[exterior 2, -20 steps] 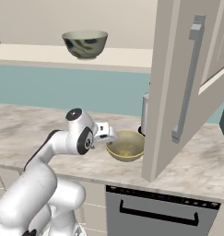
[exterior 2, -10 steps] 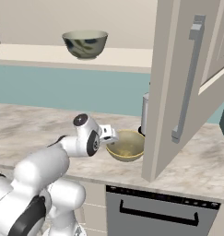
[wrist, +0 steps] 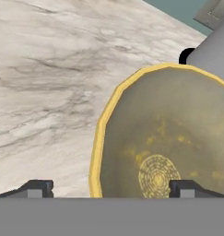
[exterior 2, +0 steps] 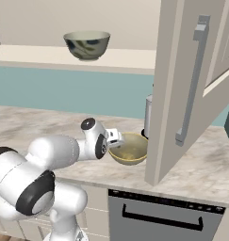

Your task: Open the cabinet. Pick the bowls from the counter and place them in the cabinet. Then close the cabinet.

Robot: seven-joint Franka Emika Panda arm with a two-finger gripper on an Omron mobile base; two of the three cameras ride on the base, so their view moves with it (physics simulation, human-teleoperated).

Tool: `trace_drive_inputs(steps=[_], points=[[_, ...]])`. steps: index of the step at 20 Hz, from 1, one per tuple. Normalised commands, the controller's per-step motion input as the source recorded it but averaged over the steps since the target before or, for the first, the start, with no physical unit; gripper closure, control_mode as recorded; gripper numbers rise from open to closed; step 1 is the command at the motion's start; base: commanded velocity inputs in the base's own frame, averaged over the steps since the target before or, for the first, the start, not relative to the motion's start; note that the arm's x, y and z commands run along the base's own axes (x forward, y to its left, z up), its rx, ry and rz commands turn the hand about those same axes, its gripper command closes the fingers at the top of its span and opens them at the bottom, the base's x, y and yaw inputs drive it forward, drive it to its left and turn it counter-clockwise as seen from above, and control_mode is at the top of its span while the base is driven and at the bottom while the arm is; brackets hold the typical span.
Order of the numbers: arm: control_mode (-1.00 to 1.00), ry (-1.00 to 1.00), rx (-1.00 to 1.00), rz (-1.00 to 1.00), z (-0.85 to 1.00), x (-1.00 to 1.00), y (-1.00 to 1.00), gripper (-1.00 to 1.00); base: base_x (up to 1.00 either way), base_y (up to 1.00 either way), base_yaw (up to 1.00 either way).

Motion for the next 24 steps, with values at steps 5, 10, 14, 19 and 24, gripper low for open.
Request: trace_drive_inputs(steps=[5, 10, 14, 19, 24], points=[[-1.00, 0.00, 0.00, 0.00, -0.17, 0.17, -0.09, -1.00, 0.00, 0.00, 0.00], [-1.00, 0.00, 0.00, 0.00, -0.05, 0.12, 0.00, 1.00, 0.00, 0.00, 0.00], [-1.00, 0.00, 0.00, 0.00, 0.00, 0.01, 0.00, 1.00, 0.00, 0.00, 0.00], [-1.00, 0.00, 0.00, 0.01, 0.03, -0.09, 0.00, 1.00, 0.00, 0.00, 0.00], [-1.00, -0.04, -0.09, 0.16, 0.68, -0.57, 0.00, 1.00, 0.00, 0.00, 0.00]])
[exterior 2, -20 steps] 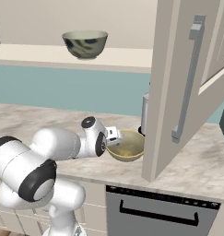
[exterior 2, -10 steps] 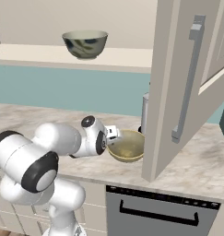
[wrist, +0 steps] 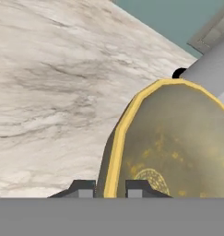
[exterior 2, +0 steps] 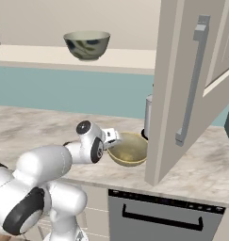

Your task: Open the cabinet. Pick the bowls from the counter and place them in the cabinet. Then close the cabinet.

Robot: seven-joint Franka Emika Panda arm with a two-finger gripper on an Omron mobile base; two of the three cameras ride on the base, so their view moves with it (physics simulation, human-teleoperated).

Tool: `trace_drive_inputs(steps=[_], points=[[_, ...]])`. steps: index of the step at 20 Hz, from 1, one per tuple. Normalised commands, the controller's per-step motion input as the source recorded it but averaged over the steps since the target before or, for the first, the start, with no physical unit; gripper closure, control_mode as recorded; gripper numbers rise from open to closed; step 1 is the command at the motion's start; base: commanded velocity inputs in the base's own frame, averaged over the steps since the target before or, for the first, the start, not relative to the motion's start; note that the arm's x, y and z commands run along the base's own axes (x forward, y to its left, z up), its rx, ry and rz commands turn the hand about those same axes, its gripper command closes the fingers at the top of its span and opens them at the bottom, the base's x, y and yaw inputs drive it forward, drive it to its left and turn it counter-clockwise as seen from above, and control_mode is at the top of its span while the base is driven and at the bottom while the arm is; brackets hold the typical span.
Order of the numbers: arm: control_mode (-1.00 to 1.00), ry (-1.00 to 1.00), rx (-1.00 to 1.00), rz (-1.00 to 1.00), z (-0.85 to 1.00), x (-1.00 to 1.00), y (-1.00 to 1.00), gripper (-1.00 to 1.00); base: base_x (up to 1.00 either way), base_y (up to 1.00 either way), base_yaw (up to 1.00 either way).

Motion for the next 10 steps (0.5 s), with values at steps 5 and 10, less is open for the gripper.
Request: trace_drive_inputs(steps=[5, 10], points=[[-1.00, -0.10, -0.14, 0.21, 1.00, -0.52, 0.00, 1.00, 0.00, 0.00, 0.00], [-1.00, -0.03, -0.11, 0.17, 1.00, -0.50, 0.00, 1.00, 0.00, 0.00, 0.00]])
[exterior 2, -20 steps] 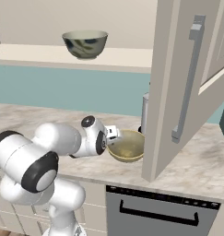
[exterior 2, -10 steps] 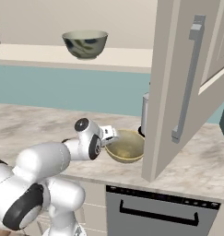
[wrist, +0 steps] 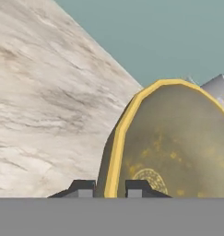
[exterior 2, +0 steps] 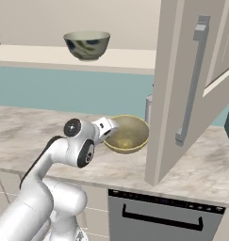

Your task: Open the cabinet. Pick the bowls from the counter and place them in the cabinet. Then close the cabinet.

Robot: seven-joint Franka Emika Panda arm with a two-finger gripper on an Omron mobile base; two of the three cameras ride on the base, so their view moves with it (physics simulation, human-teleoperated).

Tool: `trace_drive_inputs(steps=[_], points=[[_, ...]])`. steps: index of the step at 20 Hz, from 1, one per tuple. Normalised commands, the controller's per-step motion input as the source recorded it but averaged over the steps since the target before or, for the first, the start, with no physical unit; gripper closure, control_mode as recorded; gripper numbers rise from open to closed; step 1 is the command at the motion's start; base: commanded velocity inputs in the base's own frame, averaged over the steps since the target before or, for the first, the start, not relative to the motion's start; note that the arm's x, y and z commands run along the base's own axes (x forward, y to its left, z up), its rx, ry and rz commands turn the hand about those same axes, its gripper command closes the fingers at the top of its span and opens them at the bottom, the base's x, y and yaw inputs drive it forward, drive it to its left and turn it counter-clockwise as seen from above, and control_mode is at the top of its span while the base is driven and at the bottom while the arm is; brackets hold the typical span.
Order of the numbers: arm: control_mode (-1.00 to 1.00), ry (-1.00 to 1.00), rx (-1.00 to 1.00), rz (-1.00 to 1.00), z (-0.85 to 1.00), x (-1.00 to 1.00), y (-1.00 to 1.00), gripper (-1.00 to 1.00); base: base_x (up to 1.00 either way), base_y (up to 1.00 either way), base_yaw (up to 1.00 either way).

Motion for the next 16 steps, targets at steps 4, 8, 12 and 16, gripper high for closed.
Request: trace_drive_inputs(steps=[4, 8, 12, 16], points=[[-1.00, 0.09, -0.07, 0.14, 1.00, -0.60, 0.00, 1.00, 0.00, 0.00, 0.00], [-1.00, 0.18, -0.06, 0.12, 0.99, -0.70, 0.00, 1.00, 0.00, 0.00, 0.00], [-1.00, 0.18, -0.13, 0.11, 0.95, -0.84, 0.00, 1.00, 0.00, 0.00, 0.00], [-1.00, 0.16, -0.15, 0.15, 0.89, -0.97, 0.00, 1.00, 0.00, 0.00, 0.00]])
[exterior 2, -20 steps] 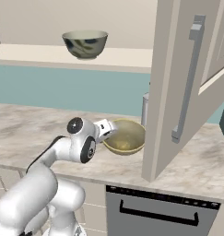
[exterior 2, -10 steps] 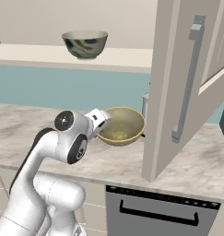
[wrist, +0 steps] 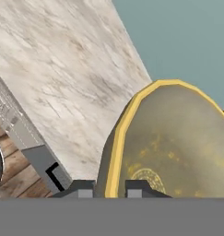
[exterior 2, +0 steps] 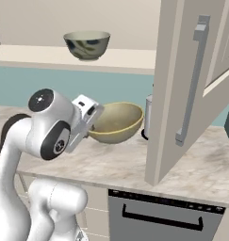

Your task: Open the cabinet. Pick the bowls from the counter and place them in the cabinet. Then close the cabinet.

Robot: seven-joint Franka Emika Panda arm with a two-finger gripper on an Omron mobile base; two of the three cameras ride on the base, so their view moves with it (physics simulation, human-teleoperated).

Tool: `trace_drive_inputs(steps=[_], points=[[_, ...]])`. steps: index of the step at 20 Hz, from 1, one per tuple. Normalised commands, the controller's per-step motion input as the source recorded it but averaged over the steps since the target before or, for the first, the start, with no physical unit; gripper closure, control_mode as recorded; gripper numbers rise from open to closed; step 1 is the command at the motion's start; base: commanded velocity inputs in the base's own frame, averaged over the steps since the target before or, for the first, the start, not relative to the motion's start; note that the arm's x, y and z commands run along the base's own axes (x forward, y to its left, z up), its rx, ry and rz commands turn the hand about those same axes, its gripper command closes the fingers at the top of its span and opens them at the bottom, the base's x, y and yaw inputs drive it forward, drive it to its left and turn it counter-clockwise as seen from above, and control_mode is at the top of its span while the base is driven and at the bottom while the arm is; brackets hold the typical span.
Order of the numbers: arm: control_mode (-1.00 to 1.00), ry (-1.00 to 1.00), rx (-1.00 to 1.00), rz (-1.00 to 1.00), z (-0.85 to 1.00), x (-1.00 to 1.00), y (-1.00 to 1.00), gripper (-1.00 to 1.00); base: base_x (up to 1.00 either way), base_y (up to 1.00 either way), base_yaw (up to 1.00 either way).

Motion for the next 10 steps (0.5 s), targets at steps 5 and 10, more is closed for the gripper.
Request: trace_drive_inputs(steps=[5, 10], points=[[-1.00, 0.04, -0.03, 0.21, 0.90, -0.84, 0.00, 1.00, 0.00, 0.00, 0.00], [-1.00, 0.00, 0.00, 0.25, 0.83, -0.63, 0.01, 1.00, 0.00, 0.00, 0.00]])
